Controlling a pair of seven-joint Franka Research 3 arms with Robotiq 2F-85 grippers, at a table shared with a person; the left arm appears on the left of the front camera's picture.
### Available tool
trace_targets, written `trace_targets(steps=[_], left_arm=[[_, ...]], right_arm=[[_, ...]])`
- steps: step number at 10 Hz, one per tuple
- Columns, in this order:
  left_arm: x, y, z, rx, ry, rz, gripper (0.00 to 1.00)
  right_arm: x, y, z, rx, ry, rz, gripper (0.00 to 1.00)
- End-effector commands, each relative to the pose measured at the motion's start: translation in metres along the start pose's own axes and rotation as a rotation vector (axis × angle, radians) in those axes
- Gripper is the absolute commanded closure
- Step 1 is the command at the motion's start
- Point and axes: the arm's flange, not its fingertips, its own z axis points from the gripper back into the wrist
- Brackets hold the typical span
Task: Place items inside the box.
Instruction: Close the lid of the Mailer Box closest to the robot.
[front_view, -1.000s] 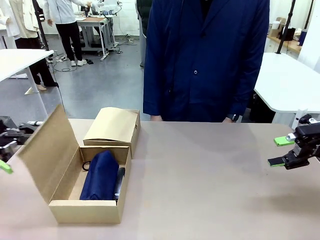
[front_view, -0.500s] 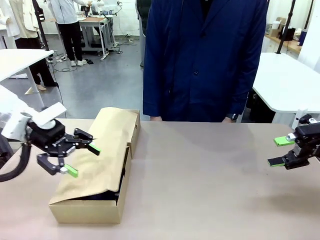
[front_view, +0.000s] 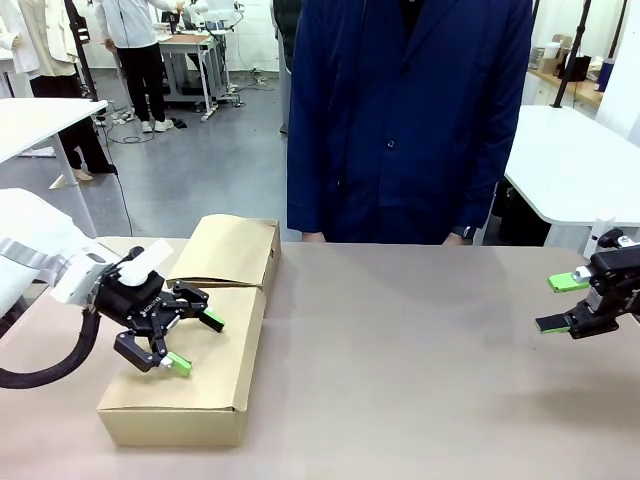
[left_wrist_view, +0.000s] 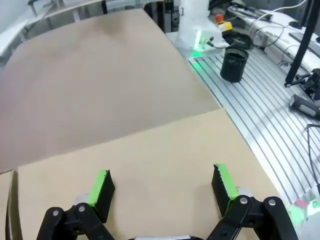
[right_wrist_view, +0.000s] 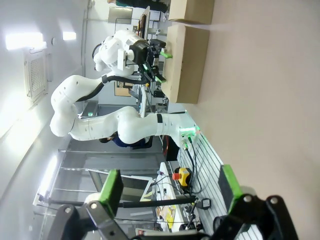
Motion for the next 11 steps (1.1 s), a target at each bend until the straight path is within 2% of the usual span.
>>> trace_targets(steps=[1,3,4,5,6,7,8,9,10,11], left_arm=[[-0.003,0.006,-0.01,0.032,0.006,0.027,0.0],[0.002,0.001,0.001,0.036,-0.025,0.017,0.0],[0.011,-0.009,0.017,0.017,-0.07,0.06,0.0],[0.027,-0.024,0.046,-0.026,-0.128,0.217,0.0],[0.043,-0.032,0.073,0.032,-0.343,0.378,0.0],[0.052,-0.05,0.1,-0.101,-0.429,0.497,0.0],[0.054,-0.067,0.12,-0.177,-0.516,0.606,0.0],[0.045,-0.073,0.134,-0.156,-0.566,0.726,0.0],[0.027,-0.072,0.146,-0.188,-0.59,0.849,0.0],[0.004,-0.071,0.154,-0.229,-0.578,0.933,0.0]], right_arm=[[-0.001,0.002,0.001,0.007,-0.002,-0.004,0.0],[-0.001,0.002,0.001,0.007,-0.002,-0.004,0.0],[-0.001,0.002,0.001,0.007,-0.002,-0.004,0.0],[-0.001,0.002,0.001,0.007,-0.002,-0.004,0.0],[-0.001,0.002,0.001,0.007,-0.002,-0.004,0.0],[-0.001,0.002,0.001,0.007,-0.002,-0.004,0.0],[-0.001,0.002,0.001,0.007,-0.002,-0.004,0.0],[-0.001,0.002,0.001,0.007,-0.002,-0.004,0.0],[-0.001,0.002,0.001,0.007,-0.002,-0.004,0.0],[-0.001,0.002,0.001,0.007,-0.002,-0.004,0.0]])
